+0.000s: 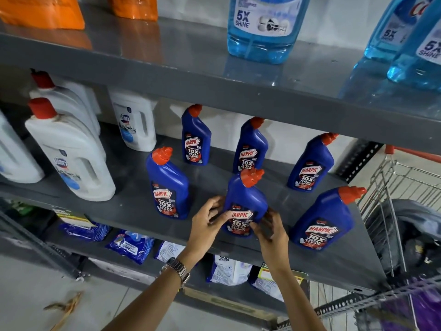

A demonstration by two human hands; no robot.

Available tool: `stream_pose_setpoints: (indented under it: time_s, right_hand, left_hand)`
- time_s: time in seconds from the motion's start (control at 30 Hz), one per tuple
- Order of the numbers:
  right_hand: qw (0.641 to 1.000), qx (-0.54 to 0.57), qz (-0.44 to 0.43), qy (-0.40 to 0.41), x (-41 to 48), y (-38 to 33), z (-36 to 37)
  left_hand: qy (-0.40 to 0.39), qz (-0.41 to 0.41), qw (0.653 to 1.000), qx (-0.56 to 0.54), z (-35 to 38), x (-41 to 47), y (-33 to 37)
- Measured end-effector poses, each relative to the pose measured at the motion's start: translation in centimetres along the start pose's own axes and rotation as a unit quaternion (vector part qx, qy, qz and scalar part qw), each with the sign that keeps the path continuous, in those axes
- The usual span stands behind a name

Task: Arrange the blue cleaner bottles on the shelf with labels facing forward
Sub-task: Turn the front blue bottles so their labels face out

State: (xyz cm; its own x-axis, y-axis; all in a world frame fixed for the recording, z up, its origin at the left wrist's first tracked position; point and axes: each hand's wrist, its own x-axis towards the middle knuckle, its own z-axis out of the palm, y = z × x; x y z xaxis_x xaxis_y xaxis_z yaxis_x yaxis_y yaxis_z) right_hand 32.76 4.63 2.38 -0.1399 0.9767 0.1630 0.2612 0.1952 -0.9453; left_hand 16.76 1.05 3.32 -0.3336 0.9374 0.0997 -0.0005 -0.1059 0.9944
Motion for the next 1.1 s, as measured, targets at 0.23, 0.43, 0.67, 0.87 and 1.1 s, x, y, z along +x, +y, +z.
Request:
stream_pose_setpoints:
  time_s: [0.23,0.43,0.67,0.87,1.1]
  right_hand:
    - [0.999,0.012,0.006,0.039,-1.7,0.2,0.2]
    - [0.954,0.061,0.018,0.292,-5.9,1.4,-5.9]
    - [0.988,0.038,0.108,0.107,-1.6,2.9,-15.6]
    - [0.992,0.029,0.089,0.089,-0.2,3.5,-15.2]
    - [0.995,0.003,0.066,0.076,-1.2,4.2,-16.0]
  left_hand:
    - [0.142,0.038,0.988,-0.049,1.7,-2.8,-0.5]
    - [-0.026,0.033,0.999,-0.03,8.9,-8.2,-2.8]
    - [-0.097,0.007,0.995,-0.02,15.2,-2.6,-1.4]
    - [-0.078,0.001,0.997,-0.004,16.0,-1.3,-1.9]
    - [-0.039,0.012,0.999,0.016,16.3,-2.6,-1.9]
